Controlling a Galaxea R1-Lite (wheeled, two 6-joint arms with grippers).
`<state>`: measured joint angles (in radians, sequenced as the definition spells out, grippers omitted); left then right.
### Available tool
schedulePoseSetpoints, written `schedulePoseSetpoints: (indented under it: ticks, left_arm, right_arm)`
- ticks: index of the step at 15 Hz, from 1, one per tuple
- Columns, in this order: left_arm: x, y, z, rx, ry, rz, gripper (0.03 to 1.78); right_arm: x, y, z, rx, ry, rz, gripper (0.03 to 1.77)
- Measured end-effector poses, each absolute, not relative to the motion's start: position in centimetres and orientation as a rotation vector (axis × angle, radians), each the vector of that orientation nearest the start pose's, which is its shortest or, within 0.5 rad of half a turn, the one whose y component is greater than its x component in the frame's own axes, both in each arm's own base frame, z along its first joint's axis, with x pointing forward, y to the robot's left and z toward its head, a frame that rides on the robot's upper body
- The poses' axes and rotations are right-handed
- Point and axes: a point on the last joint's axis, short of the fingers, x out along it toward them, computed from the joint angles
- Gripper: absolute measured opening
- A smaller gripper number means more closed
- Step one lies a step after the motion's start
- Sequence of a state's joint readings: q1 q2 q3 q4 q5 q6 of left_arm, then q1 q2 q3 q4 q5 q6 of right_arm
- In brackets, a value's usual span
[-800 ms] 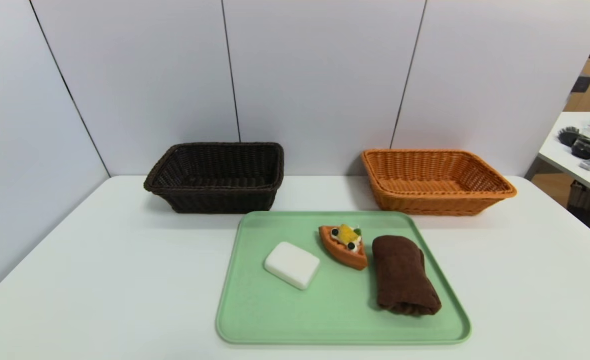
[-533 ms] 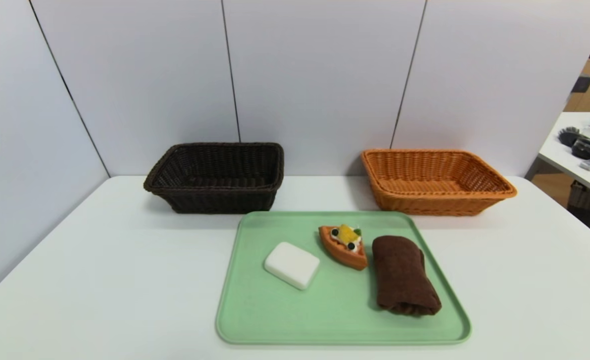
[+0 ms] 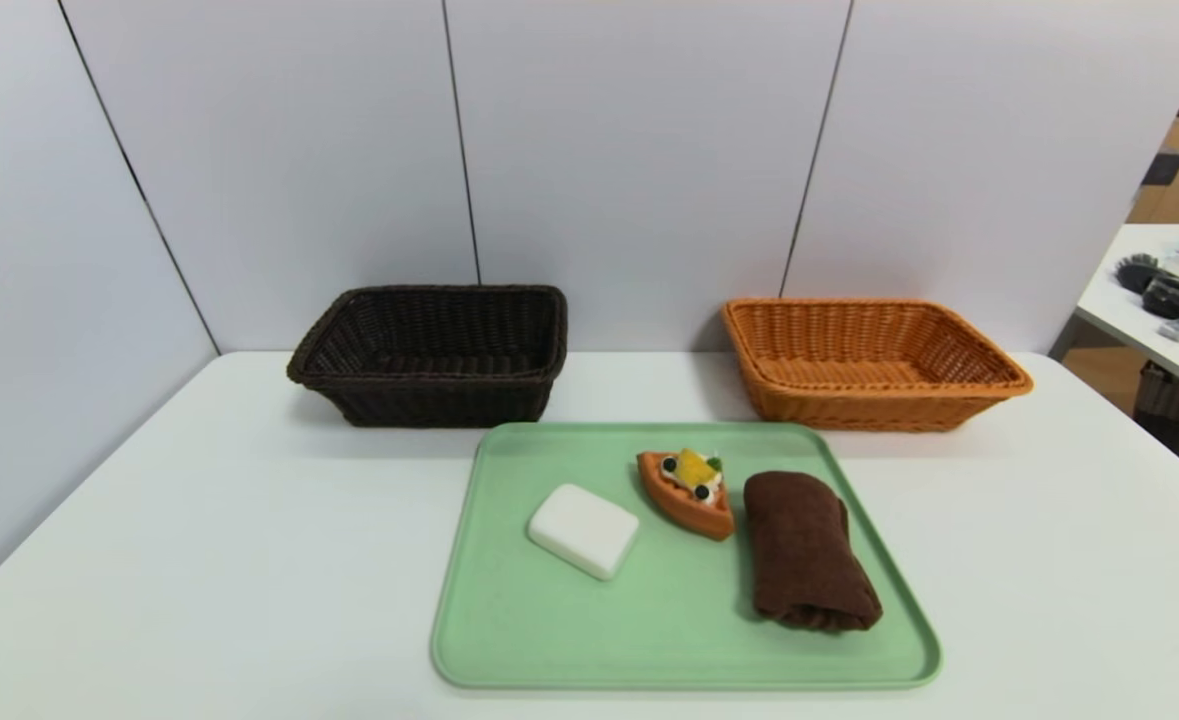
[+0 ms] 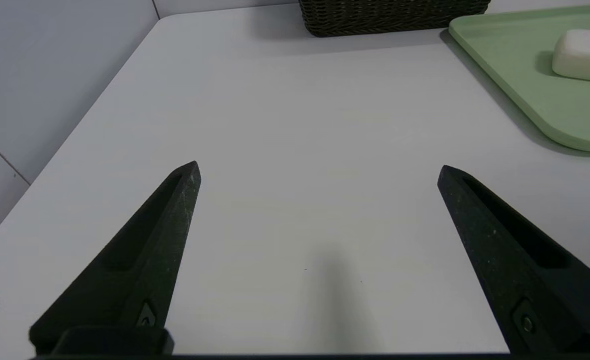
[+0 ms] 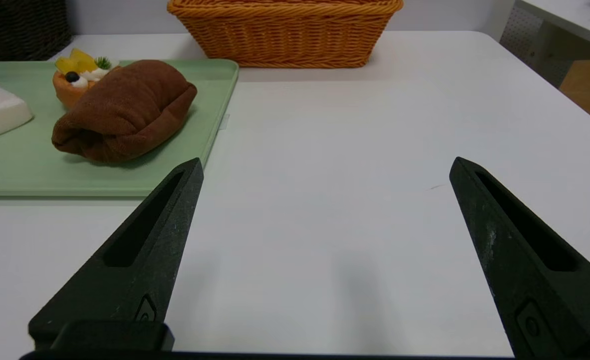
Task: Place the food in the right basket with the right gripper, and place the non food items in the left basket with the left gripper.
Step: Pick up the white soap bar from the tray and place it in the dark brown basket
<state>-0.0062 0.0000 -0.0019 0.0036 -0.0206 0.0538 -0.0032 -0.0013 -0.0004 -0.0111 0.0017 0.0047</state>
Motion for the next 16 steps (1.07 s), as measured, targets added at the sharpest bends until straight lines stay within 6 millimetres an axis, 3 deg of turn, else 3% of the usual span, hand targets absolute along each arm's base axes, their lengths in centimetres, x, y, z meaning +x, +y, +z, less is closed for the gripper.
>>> schedulePoseSetpoints:
  ticks: [4,9,12,16]
  left_arm:
    - [-3.0,0.0,9.5,0.055,-0.028,-0.033,1.69]
    - [-3.7,0.0,14.6,0.048,-0.008,-0.039,1.69]
    - [-2.2,0.0,18.3,0.044,0.043,-0.044,1.69]
    - [1.8,-0.1,21.9,0.041,0.16,-0.052,1.69]
  right_arm:
    - [-2.9,0.0,9.4,0.008,-0.071,0.012,1.7]
    - [-4.4,0.1,12.8,0.007,-0.019,0.057,1.7]
    - [-3.8,0.1,15.7,0.008,0.025,0.072,1.7]
    - [-1.1,0.1,18.3,0.012,0.155,0.082,1.7]
